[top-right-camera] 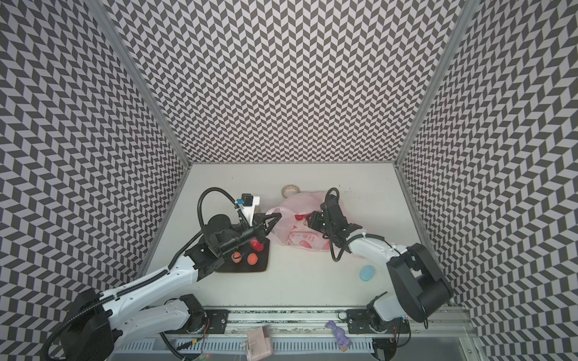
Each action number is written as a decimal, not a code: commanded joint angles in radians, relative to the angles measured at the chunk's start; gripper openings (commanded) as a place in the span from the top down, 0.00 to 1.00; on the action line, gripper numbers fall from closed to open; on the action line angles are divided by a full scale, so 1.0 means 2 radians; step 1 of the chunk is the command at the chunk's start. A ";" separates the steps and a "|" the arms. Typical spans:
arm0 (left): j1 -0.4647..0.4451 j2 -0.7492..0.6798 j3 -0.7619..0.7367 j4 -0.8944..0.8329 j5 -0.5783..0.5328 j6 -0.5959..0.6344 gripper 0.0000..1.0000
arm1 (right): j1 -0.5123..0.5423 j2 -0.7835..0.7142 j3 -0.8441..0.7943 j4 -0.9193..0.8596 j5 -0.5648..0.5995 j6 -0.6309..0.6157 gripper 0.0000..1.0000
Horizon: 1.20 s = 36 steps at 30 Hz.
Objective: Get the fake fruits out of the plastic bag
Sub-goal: 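Push the right gripper deep into the bag toward the remaining fruit, then close the right gripper on a yellow-red strawberry with green leaves, then lift the strawberry out of the bag and carry it over the black tray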
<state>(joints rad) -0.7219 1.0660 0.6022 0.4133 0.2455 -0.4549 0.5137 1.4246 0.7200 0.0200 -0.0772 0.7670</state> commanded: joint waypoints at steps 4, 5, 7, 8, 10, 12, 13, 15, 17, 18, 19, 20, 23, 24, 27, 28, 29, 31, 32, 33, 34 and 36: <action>0.028 0.022 -0.003 0.031 -0.015 -0.020 1.00 | -0.001 -0.060 -0.021 -0.028 -0.035 -0.037 0.65; 0.033 0.026 -0.003 0.034 -0.014 -0.021 1.00 | -0.001 -0.066 -0.023 -0.031 -0.039 -0.040 0.65; 0.041 0.035 0.001 0.036 -0.011 -0.020 1.00 | -0.001 -0.082 -0.027 -0.033 -0.047 -0.047 0.64; 0.046 0.039 0.003 0.036 -0.010 -0.019 1.00 | -0.001 -0.091 -0.028 -0.034 -0.052 -0.051 0.65; 0.053 0.047 0.008 0.037 -0.009 -0.016 1.00 | -0.001 -0.111 -0.031 -0.034 -0.065 -0.058 0.65; 0.061 0.055 0.012 0.040 -0.009 -0.013 1.00 | -0.001 -0.127 -0.032 -0.035 -0.078 -0.068 0.65; 0.065 0.059 0.014 0.042 -0.008 -0.012 1.00 | 0.000 -0.134 -0.032 -0.038 -0.082 -0.074 0.65; 0.072 0.066 0.016 0.045 -0.004 -0.012 1.00 | 0.001 -0.146 -0.032 -0.043 -0.090 -0.087 0.65; 0.077 0.074 0.017 0.048 0.000 -0.012 1.00 | 0.004 -0.161 -0.030 -0.050 -0.099 -0.102 0.65; 0.079 0.077 0.018 0.049 0.002 -0.012 1.00 | 0.006 -0.167 -0.030 -0.051 -0.102 -0.108 0.65; 0.082 0.079 0.019 0.049 0.005 -0.012 1.00 | 0.010 -0.173 -0.029 -0.052 -0.107 -0.116 0.64; 0.085 0.080 0.020 0.050 0.009 -0.011 1.00 | 0.018 -0.180 -0.029 -0.052 -0.112 -0.125 0.64; 0.099 0.082 0.023 0.046 0.019 -0.007 1.00 | 0.054 -0.193 -0.024 -0.052 -0.112 -0.153 0.63; 0.104 0.082 0.025 0.044 0.022 -0.005 1.00 | 0.072 -0.195 -0.023 -0.053 -0.105 -0.163 0.63; 0.117 0.084 0.031 0.037 0.029 0.000 1.00 | 0.139 -0.191 -0.018 -0.053 -0.065 -0.192 0.62; 0.121 0.084 0.032 0.036 0.033 0.000 1.00 | 0.164 -0.186 -0.015 -0.053 -0.049 -0.201 0.62; 0.125 0.084 0.034 0.035 0.038 0.001 1.00 | 0.187 -0.179 -0.013 -0.051 -0.033 -0.209 0.62; 0.131 0.084 0.034 0.033 0.043 0.003 1.00 | 0.225 -0.160 -0.008 -0.042 -0.008 -0.225 0.61; 0.135 0.084 0.033 0.033 0.046 0.003 1.00 | 0.243 -0.147 -0.003 -0.036 0.003 -0.233 0.61; 0.138 0.084 0.034 0.032 0.049 0.004 1.00 | 0.257 -0.134 0.001 -0.031 0.012 -0.240 0.61; 0.141 0.085 0.033 0.029 0.051 0.004 1.00 | 0.271 -0.119 0.008 -0.024 0.023 -0.249 0.61; 0.145 0.083 0.032 0.026 0.056 0.005 1.00 | 0.296 -0.083 0.024 -0.016 0.044 -0.262 0.61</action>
<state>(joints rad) -0.4442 1.2316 0.6441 0.4694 0.3248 -0.4610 1.0615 1.1931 0.7193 -0.0864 -0.0937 0.3214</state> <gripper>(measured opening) 0.047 0.436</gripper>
